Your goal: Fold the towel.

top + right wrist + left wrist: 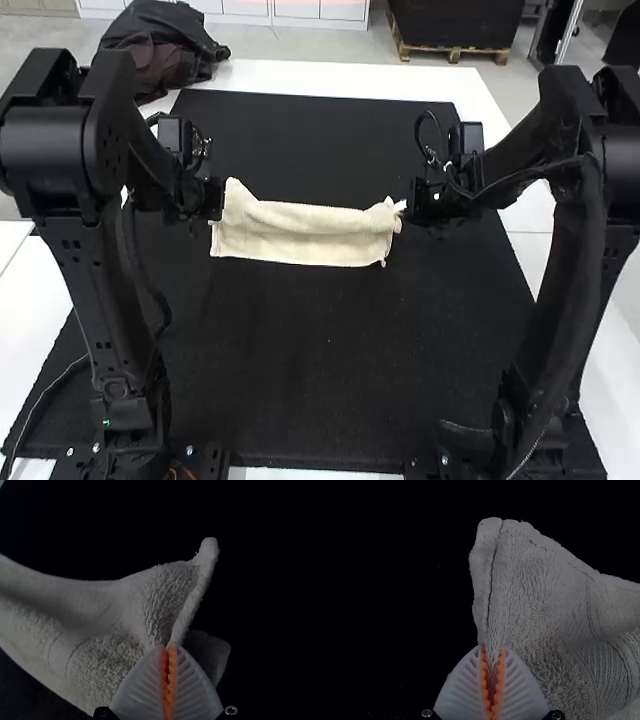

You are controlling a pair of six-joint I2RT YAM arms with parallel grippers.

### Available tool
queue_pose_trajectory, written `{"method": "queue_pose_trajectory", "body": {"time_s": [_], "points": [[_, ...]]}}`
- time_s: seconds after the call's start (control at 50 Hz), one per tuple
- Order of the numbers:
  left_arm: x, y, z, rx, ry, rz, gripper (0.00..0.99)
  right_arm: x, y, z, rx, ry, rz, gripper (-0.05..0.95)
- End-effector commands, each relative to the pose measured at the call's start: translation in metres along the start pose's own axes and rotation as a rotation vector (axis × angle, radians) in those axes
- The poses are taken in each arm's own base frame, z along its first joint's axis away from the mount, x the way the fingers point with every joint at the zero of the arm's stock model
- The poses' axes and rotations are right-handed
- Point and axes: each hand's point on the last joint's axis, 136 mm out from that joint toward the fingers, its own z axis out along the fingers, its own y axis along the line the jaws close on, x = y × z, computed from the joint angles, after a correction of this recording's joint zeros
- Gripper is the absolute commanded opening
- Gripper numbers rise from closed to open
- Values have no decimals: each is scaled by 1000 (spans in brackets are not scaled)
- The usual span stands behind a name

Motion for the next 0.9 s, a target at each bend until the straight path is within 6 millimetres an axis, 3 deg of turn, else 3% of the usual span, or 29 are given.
{"method": "queue_pose_trajectory", "body": {"time_s": [0.0,0.58,0.64,0.74,0.78,0.82,0.88], "points": [[-2,10,-8,-31,-19,6,26,-4,4,-11,-11,-22,-24,-25],[40,6,-11,-48,-7,9,26,52,-13,6,1,66,3,-20],[42,8,-11,-58,-13,10,54,54,-16,8,8,65,6,49],[45,9,-12,-68,-18,11,320,58,-21,11,24,75,14,359],[47,10,-12,-75,-15,11,502,60,-23,11,35,78,12,454],[49,11,-12,-84,-10,10,756,60,-24,11,39,80,13,561],[51,15,-13,-104,-4,10,913,62,-24,11,39,81,15,687]]}}
